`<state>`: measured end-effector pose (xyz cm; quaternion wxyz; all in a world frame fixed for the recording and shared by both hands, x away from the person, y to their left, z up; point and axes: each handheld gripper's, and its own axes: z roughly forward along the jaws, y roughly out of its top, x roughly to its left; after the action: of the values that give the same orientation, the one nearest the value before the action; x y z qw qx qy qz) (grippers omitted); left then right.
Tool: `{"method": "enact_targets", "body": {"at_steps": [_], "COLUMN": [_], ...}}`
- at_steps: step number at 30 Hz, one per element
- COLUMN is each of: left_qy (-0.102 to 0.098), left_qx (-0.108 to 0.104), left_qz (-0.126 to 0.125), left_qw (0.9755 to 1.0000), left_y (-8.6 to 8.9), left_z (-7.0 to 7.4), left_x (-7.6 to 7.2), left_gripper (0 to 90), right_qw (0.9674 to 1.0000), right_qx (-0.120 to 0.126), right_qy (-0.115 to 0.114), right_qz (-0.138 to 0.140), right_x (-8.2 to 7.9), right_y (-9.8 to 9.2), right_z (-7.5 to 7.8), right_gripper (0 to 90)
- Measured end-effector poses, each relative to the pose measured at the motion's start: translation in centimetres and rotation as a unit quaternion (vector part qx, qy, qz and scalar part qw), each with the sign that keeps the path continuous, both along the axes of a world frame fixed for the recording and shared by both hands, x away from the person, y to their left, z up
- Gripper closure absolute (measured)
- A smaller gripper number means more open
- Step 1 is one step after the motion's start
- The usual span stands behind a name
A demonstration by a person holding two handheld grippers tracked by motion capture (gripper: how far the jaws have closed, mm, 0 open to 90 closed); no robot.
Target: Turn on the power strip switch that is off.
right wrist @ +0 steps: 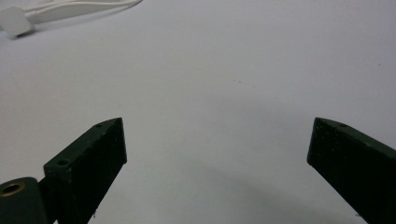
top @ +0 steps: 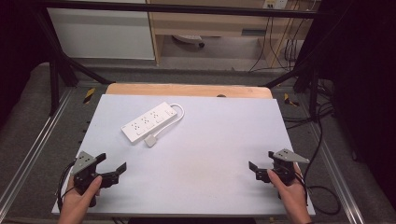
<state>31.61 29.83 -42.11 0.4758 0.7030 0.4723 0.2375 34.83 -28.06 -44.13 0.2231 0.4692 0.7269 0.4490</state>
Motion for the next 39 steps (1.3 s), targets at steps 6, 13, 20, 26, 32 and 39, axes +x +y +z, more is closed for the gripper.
{"method": "enact_targets", "body": {"at_steps": [6,13,20,26,32,39], "left_qy": [-0.001,0.003,0.006,-0.005,-0.005,-0.005], "left_qx": [-0.017,-0.059,-0.084,-0.077,-0.071,-0.059], "left_qz": [-0.001,-0.005,0.005,-0.003,-0.006,-0.015], "left_qw": [0.9999,0.9982,0.9965,0.997,0.9974,0.9981], "left_y": [0.1,0.5,0.7,0.2,-0.6,-1.6], "left_z": [0.2,0.6,2.0,3.5,4.3,5.0], "left_x": [-0.1,-0.3,1.4,3.4,5.2,7.4], "left_gripper": [8.3,8.6,9.1,9.5,9.6,9.6], "right_qw": [0.9999,0.9997,0.9993,0.9991,0.9992,0.9993], "right_qx": [0.003,0.001,0.004,0.002,0.002,0.006], "right_qy": [0.009,0.021,0.03,0.032,0.031,0.027], "right_qz": [0.005,0.016,0.02,0.027,0.027,0.025], "right_x": [0.1,0.2,0.1,0.1,0.2,0.2], "right_y": [0.1,0.5,0.8,1.1,1.1,1.0], "right_z": [-0.1,-0.2,-0.1,-0.1,-0.1,0.0], "right_gripper": [5.4,6.7,6.7,5.6,4.8,4.3]}}
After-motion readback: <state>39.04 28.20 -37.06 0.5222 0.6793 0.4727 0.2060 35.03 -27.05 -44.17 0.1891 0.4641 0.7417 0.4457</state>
